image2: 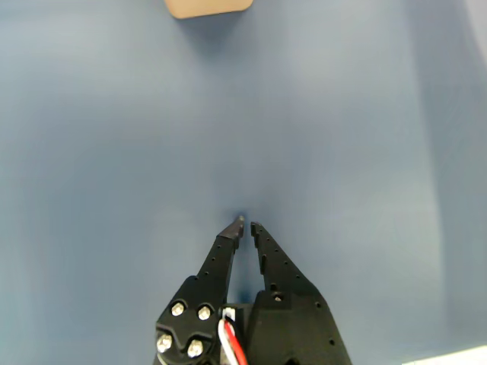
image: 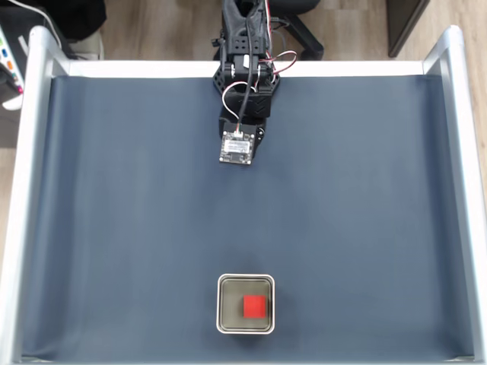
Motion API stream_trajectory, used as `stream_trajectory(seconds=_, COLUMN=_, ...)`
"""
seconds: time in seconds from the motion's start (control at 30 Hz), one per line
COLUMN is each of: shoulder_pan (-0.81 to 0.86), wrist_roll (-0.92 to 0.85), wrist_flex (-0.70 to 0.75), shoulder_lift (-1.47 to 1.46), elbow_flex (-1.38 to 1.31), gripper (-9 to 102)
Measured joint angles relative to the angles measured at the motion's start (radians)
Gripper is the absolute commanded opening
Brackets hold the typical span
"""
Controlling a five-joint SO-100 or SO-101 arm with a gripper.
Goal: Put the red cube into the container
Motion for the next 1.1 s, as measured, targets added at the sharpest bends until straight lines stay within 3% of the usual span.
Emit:
stream_trajectory(seconds=0.23, shoulder_pan=0.0, wrist_roll=-0.014, wrist_flex=0.094, shoulder_lift=0.012, elbow_flex=0.0, gripper=2)
stream_trajectory(seconds=1.1, shoulder_pan=0.0, wrist_roll=-0.064, wrist_flex=0.107, shoulder_lift=0.015, elbow_flex=0.002, gripper=2)
